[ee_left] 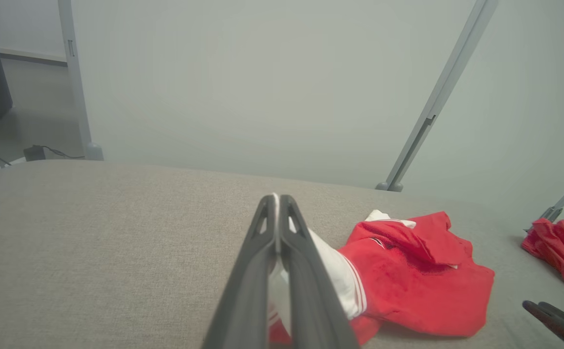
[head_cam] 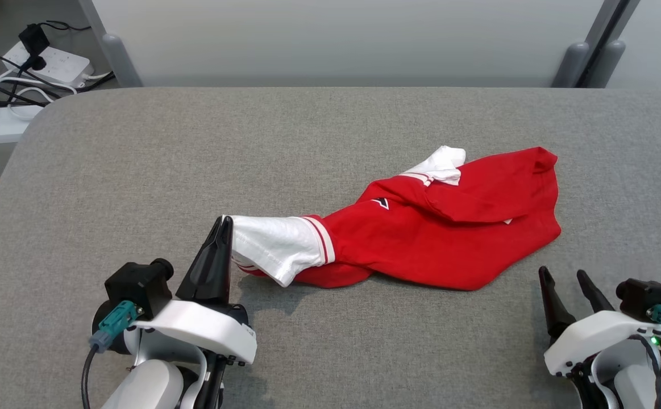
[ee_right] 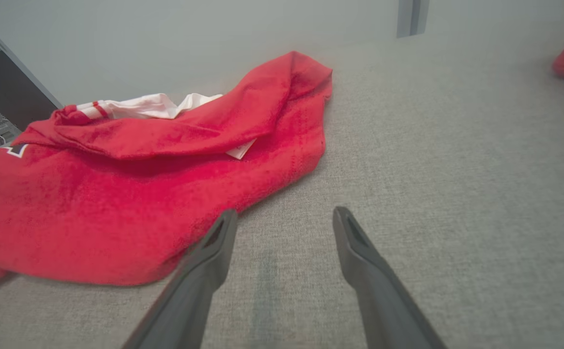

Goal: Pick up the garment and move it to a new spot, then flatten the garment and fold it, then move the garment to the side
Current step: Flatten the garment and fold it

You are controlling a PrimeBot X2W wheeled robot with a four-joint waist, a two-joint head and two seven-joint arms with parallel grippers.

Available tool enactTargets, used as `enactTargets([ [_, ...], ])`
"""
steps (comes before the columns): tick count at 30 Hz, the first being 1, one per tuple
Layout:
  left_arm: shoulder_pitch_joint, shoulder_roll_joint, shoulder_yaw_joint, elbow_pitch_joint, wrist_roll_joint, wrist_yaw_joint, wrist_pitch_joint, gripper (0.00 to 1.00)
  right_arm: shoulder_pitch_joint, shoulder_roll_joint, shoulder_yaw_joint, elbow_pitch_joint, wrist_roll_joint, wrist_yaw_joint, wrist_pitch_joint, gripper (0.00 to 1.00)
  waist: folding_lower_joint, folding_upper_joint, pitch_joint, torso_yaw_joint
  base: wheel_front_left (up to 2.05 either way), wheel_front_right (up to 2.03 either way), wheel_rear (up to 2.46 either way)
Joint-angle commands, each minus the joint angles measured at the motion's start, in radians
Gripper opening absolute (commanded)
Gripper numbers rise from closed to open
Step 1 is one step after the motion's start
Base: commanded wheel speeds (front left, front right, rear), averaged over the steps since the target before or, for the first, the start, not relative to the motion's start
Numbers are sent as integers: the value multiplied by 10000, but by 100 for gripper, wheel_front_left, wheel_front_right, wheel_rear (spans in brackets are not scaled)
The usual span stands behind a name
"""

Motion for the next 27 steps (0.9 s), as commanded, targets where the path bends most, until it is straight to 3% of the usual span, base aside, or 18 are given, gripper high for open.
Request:
enactTargets([
  [1,-537,216,406,-282,17,-11,-95,0,119,-24,286,-357,75,40,57,100,0,-1,10,-50,0,0,0],
  [17,-751,752,1508,-2353,837,442,-1033,0,428,29,1149,-661,1080,40,388,100,0,-1,10,265,0,0,0],
  [27,-696,708,1378,-2332,919,314,-1085,0,-233,-200,2848,-324,2820,40,579,100,0,-1,109,416,0,0,0],
])
